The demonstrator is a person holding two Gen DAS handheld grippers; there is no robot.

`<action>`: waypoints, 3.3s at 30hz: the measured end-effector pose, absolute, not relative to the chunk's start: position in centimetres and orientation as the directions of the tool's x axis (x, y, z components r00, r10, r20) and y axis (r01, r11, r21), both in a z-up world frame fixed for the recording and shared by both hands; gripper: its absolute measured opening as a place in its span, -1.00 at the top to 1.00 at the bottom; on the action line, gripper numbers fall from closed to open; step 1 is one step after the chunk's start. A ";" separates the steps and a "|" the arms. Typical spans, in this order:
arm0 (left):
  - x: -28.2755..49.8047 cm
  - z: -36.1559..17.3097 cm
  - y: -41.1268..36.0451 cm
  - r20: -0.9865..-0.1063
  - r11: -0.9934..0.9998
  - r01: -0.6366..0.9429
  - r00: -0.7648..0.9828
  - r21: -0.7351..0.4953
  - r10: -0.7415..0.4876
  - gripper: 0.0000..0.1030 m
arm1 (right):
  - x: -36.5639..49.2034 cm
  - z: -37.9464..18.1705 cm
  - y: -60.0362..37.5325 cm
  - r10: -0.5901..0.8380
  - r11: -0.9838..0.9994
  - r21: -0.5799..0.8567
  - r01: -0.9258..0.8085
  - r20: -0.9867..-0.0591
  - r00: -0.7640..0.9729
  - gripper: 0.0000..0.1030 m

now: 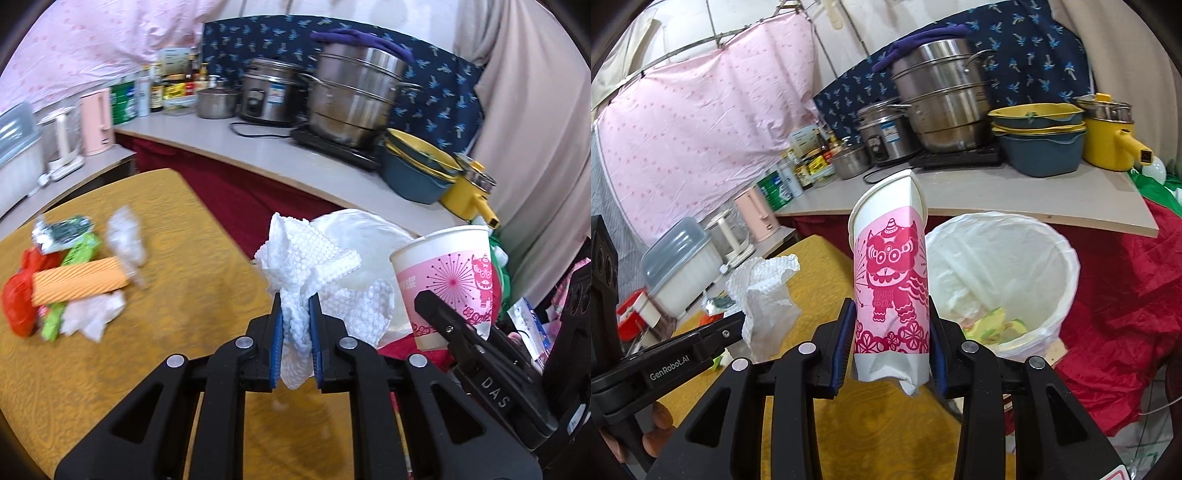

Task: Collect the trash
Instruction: 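Carry the cup and tissue to the bin and release both, then move both tools back over the remaining table trash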

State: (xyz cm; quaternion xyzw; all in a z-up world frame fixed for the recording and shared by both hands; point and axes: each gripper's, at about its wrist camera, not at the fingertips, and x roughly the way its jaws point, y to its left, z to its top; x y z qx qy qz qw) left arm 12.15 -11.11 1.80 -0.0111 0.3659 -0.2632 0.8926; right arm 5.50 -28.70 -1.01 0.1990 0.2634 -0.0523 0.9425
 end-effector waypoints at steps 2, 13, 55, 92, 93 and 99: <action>12.4 1.8 -12.5 -0.647 0.851 0.479 0.583 -0.215 -0.492 0.75 | 5.6 -1.1 -30.2 -0.012 0.911 0.349 0.222 -0.515 0.857 0.32; 14.5 0.9 -19.0 -0.664 0.817 0.543 0.541 -0.193 -0.516 0.75 | 6.7 -2.1 -35.1 -0.063 0.890 0.358 0.282 -0.515 0.855 0.32; 18.9 -0.4 -22.9 -0.688 0.836 0.522 0.545 -0.169 -0.480 0.18 | 10.6 -3.2 -39.1 -0.113 0.867 0.365 0.340 -0.519 0.847 -0.09; 15.6 4.1 -0.7 -0.608 0.951 0.240 0.731 -0.196 -0.310 -0.09 | 10.7 2.8 -21.3 0.080 0.962 0.266 0.056 -0.473 0.877 -0.10; 15.6 3.9 0.7 -0.611 0.955 0.219 0.734 -0.198 -0.295 -0.09 | 10.9 2.7 -20.4 0.092 0.964 0.264 0.042 -0.478 0.874 -0.10; 16.0 2.5 6.8 -0.637 0.975 0.123 0.741 -0.183 -0.213 -0.11 | 12.0 2.2 -16.2 0.144 0.968 0.250 -0.017 -0.500 0.854 -0.10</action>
